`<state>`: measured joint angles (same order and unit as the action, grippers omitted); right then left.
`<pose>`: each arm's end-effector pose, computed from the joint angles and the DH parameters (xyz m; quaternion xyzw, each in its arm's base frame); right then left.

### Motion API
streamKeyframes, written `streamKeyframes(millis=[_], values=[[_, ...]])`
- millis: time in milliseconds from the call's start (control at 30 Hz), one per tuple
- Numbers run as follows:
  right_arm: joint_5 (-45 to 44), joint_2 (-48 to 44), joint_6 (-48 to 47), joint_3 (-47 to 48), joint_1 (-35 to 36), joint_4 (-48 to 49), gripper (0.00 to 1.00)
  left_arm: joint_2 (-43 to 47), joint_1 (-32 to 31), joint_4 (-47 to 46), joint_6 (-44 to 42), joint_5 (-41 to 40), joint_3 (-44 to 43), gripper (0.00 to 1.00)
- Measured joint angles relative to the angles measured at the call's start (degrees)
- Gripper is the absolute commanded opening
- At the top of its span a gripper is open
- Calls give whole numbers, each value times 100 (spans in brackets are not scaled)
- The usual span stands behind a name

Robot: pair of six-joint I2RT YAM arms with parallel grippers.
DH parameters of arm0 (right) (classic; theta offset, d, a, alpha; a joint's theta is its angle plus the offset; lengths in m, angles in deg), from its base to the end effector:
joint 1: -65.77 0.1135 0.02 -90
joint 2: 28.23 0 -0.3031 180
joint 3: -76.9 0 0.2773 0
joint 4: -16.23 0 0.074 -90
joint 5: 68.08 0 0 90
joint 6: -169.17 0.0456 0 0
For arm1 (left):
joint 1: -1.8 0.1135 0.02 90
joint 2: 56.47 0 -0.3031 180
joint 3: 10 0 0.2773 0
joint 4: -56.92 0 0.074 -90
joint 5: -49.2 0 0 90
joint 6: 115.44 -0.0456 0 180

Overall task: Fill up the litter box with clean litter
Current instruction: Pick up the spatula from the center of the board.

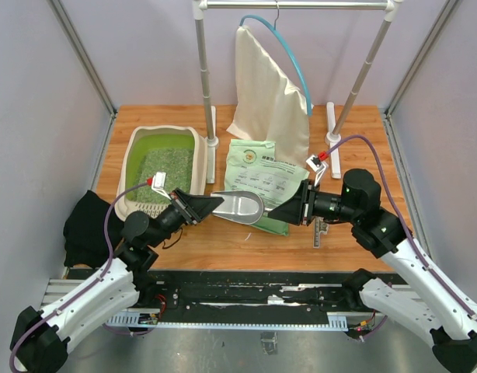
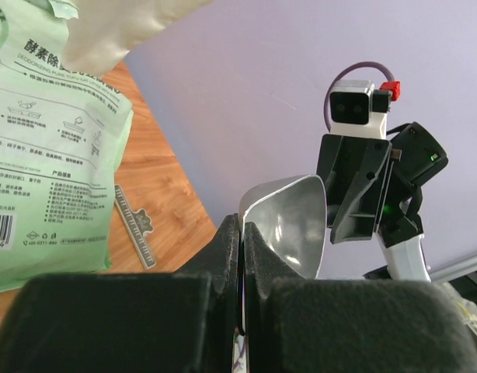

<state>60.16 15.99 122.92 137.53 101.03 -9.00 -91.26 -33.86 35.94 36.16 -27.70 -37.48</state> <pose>0.1285 0.1254 0.3864 -0.1594 0.7313 0.5830 0.3161 0.1249 -0.1024 0.2791 -0.0504 0.6184 -0.6328 0.4633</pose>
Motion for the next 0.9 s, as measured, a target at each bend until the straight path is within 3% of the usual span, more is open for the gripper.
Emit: streamKeyframes(millis=[200, 233, 367, 467, 667, 900], values=[[-192, -90, 31, -33, 0, -9, 3, -17, -76, -44, -15, -90, 4, 2], [-234, -122, 39, -44, 0, -17, 1, -17, -87, -48, -22, -92, 4, 12], [-494, -238, 9, -48, 50, -179, 1, 2, -107, -7, -7, -76, 4, 65], [-883, -262, -153, 68, 50, -614, 1, 114, -127, 273, -203, -70, -13, 85], [-1493, 24, -717, 846, -107, -1923, 1, 531, -129, 1694, -901, -476, -518, 99], [-2411, 208, -1755, 1676, -544, -3329, 1, 461, -129, 2789, -2122, -981, -1261, 100]])
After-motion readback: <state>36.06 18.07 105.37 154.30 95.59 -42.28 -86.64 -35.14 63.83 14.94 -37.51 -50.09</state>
